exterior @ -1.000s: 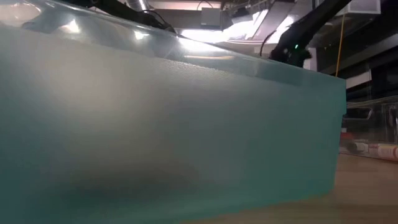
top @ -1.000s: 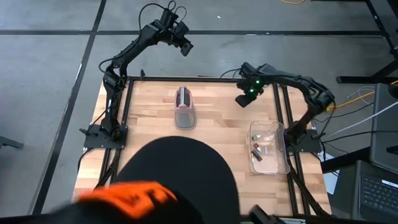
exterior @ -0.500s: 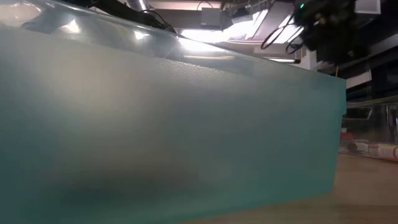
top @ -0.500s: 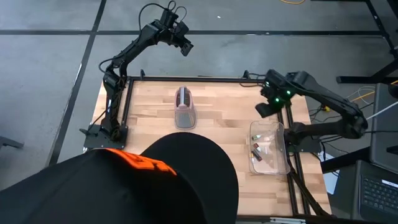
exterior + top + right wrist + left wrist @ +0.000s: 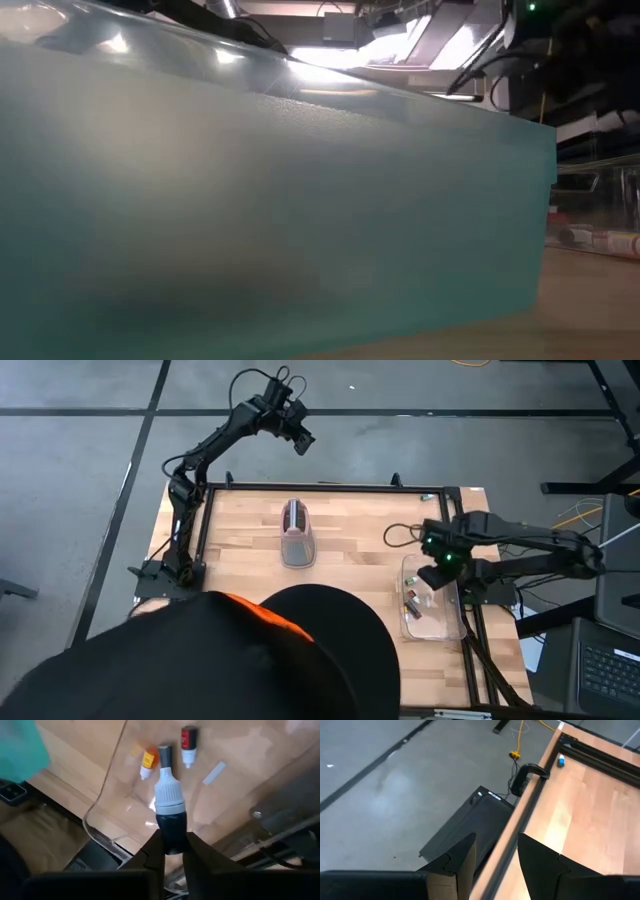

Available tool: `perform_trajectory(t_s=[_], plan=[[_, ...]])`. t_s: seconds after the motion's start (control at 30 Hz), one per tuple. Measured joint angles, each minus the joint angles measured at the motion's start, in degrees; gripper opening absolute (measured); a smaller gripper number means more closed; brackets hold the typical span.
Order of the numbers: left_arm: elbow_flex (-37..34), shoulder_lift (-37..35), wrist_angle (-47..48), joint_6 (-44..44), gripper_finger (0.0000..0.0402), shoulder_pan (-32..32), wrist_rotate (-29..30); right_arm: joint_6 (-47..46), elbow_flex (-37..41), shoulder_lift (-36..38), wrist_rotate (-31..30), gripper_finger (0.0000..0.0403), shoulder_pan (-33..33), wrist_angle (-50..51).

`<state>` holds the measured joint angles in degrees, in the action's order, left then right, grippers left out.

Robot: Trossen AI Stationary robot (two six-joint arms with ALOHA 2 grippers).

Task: Pick & Place Food Item
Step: Put the purple food coloring bottle into the transparent bin, then put the blue food coloring bottle into the transparent bin

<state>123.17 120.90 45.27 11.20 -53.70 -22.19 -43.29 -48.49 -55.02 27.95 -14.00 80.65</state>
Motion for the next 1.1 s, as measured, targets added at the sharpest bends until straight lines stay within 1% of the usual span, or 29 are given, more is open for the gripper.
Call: perform_trajectory(t_s=[0.1, 0.3, 0.4, 0.5, 0.57, 0.6, 0.67, 0.7, 0.77, 0.83, 0.97, 1.0, 1.03, 1.1], plan=[[0.0, 0.6, 0.3, 0.0, 0.0141, 0.9, 0.0, -1.1, 3.1, 0.0, 0.9, 0.0073, 1.6, -2.8], [-0.1, 0.6, -0.5, 0.1, 0.0141, 2.3, 0.0, -2.0, 4.2, 0.0, 1.4, 0.0175, 1.8, -5.7], [-0.1, 0.6, -0.5, 0.6, 0.0141, 2.9, -0.9, -3.4, 4.2, 0.3, 1.4, 0.0216, 1.8, -6.9], [-0.1, 0.6, -0.5, 1.8, 0.0141, 3.7, -3.7, -5.0, 4.1, 0.6, 1.0, 0.0239, 1.8, -9.4], [-0.1, 0.6, -0.5, 2.2, 0.0141, 4.5, -4.1, -4.9, 2.6, 0.7, -1.1, 0.0244, 1.8, -11.4], [-0.1, 0.6, -0.5, 2.1, 0.0141, 4.9, -4.2, -4.3, 1.3, 0.7, -3.0, 0.0243, 1.7, -12.3], [-0.1, 0.6, -0.5, 2.1, 0.0141, 5.5, -4.3, -3.5, -1.8, 0.9, -8.2, 0.0235, 1.7, -13.0], [-0.1, 0.6, -0.6, 2.1, 0.0141, 5.8, -4.3, -3.2, -3.5, 0.9, -12.0, 0.0227, 1.7, -13.0], [-0.1, 0.6, -0.9, 2.0, 0.0141, 6.2, -3.6, -3.2, -6.8, 0.9, -19.2, 0.0199, 1.7, -13.1], [-0.1, 0.6, -1.2, 1.9, 0.0141, 6.4, -3.2, -3.9, -9.5, 0.5, -26.8, 0.0158, 1.3, -13.2], [-0.1, 0.6, -1.5, 1.6, 0.0141, 6.2, -3.2, -4.3, -12.3, 0.2, -40.9, 0.0037, -2.2, -14.6], [-0.1, 0.6, -1.5, 1.6, 0.0141, 6.0, -3.2, -5.2, -12.5, -0.1, -43.8, 0.0020, -3.3, -14.9], [-0.1, 0.6, -1.5, 1.6, 0.0141, 5.9, -3.1, -6.7, -12.5, -0.5, -46.7, 0.0014, -4.8, -14.8], [-0.1, 0.6, -1.5, 1.6, 0.0141, 5.5, -3.0, -9.2, -12.5, -1.9, -51.6, 0.0014, -8.4, -14.8]])
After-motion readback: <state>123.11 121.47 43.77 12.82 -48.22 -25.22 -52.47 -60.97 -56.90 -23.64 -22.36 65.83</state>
